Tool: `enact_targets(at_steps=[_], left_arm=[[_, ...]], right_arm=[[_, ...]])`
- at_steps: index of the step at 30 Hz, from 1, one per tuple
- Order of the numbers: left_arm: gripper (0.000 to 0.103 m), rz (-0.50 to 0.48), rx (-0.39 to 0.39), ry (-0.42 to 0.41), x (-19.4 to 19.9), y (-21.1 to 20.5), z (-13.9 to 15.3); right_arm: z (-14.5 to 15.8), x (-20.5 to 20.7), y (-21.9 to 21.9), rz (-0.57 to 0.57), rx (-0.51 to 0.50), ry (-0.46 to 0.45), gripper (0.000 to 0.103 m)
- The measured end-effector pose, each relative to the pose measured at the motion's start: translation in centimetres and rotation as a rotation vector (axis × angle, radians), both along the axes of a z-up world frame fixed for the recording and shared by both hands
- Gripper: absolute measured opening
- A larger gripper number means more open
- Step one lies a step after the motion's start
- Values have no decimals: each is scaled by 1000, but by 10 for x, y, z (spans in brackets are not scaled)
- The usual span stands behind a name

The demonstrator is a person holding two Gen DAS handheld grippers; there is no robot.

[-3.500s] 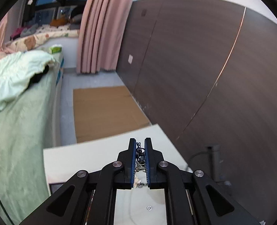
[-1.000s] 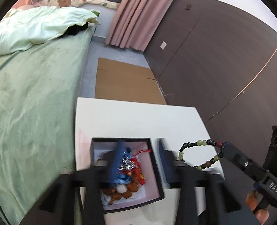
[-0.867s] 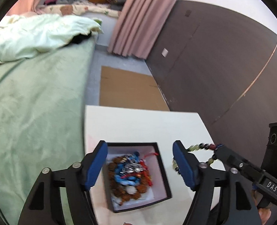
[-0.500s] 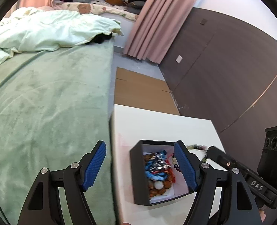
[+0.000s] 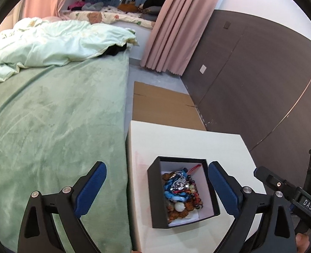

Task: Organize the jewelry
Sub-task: 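Lower the pendant bracelet into the black box and open the left gripper, then move the left gripper down and close it on the gold butterfly brooch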

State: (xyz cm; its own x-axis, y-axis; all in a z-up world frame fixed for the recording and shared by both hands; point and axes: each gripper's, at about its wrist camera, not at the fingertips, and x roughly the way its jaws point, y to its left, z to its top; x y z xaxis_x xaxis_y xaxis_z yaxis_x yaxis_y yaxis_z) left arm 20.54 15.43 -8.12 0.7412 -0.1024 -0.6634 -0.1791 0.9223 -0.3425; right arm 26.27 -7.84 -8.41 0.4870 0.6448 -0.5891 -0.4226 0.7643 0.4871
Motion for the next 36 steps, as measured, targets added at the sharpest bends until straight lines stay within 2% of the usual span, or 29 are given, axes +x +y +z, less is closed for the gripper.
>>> enact_targets(at_steps=[1, 2, 3, 7, 9, 16, 22, 30, 33, 36], left_arm=[[97, -2, 4, -5, 0, -3, 2], [97, -5, 5, -10, 0, -6, 4], [98, -9, 5, -16, 1, -10, 6], [102, -42, 2, -27, 3, -28, 15], [102, -61, 13, -38, 3, -38, 21], [102, -142, 51, -48, 4, -77, 30], [102, -221, 87, -35, 9, -112, 33], [102, -273, 80, -20, 15, -137, 31], [98, -299, 78, -4, 19, -147, 28], [90, -336, 76, 41, 26, -158, 20]], right_arm=[[1, -1, -4, -13, -3, -2, 66], [2, -2, -6, -21, -4, -1, 76], [3, -3, -10, -30, -1, 1, 82], [9, -4, -24, -37, -1, 3, 85], [10, -3, -32, -44, 1, -1, 102], [8, 1, -71, -118, -13, 5, 103], [9, 0, -101, -136, -31, 5, 103], [0, 0, -141, -147, -54, 9, 103], [-4, 2, -154, -156, -56, 26, 103], [-12, 7, -166, -147, -33, 72, 103]])
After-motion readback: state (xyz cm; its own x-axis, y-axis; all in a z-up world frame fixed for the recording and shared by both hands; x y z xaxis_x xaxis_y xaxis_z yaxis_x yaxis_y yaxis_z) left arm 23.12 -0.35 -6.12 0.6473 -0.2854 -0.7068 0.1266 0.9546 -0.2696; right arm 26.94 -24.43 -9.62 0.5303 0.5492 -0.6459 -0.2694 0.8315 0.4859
